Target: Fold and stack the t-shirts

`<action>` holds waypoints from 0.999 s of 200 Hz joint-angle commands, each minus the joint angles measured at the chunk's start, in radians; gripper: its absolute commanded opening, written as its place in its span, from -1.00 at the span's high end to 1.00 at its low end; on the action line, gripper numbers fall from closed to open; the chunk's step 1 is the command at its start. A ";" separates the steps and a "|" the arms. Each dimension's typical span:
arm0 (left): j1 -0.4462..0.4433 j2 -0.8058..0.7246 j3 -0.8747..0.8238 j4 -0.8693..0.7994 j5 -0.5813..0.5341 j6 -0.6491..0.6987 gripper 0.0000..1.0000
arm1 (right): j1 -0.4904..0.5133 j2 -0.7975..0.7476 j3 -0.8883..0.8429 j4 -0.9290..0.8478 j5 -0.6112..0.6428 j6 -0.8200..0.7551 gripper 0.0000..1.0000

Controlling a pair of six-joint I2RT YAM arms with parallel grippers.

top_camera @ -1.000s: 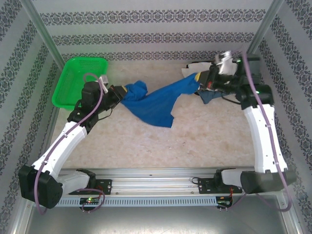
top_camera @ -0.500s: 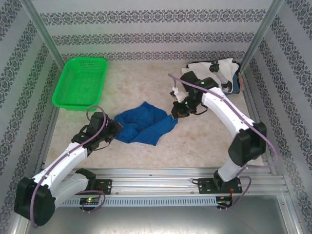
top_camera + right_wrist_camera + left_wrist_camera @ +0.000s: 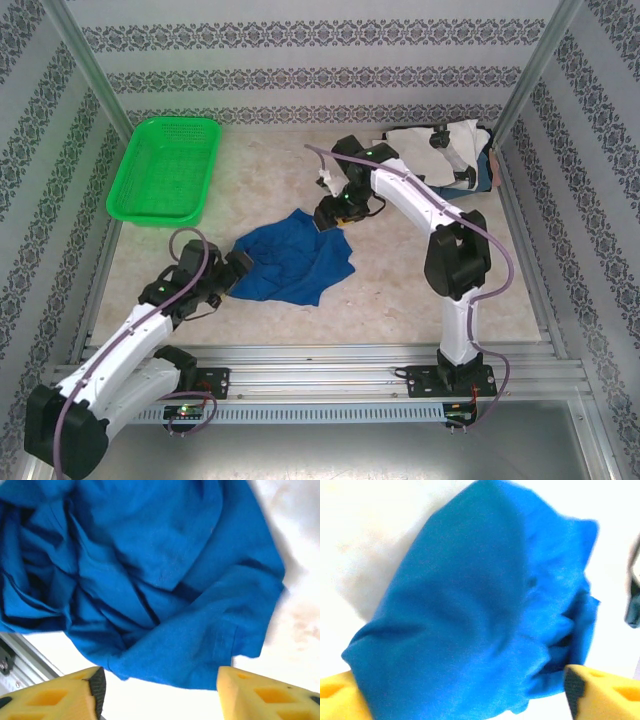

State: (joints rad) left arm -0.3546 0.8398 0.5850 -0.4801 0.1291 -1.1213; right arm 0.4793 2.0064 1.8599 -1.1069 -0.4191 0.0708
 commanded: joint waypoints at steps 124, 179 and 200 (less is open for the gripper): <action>-0.075 1.080 1.092 -0.223 0.595 0.824 -0.63 | -0.205 -0.585 -0.839 0.498 -0.167 0.390 -0.71; -0.156 1.342 1.324 -0.393 0.506 0.947 -0.29 | -0.236 -0.722 -0.981 0.628 -0.161 0.429 -0.81; -0.177 1.391 1.354 -0.391 0.459 0.947 -0.20 | -0.247 -0.764 -1.007 0.633 -0.159 0.432 -0.82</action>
State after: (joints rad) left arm -0.5114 2.1891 1.8877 -0.7868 0.6395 -0.2417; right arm 0.2474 1.2907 0.8860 -0.5293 -0.5629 0.4786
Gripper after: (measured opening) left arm 0.620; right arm 0.905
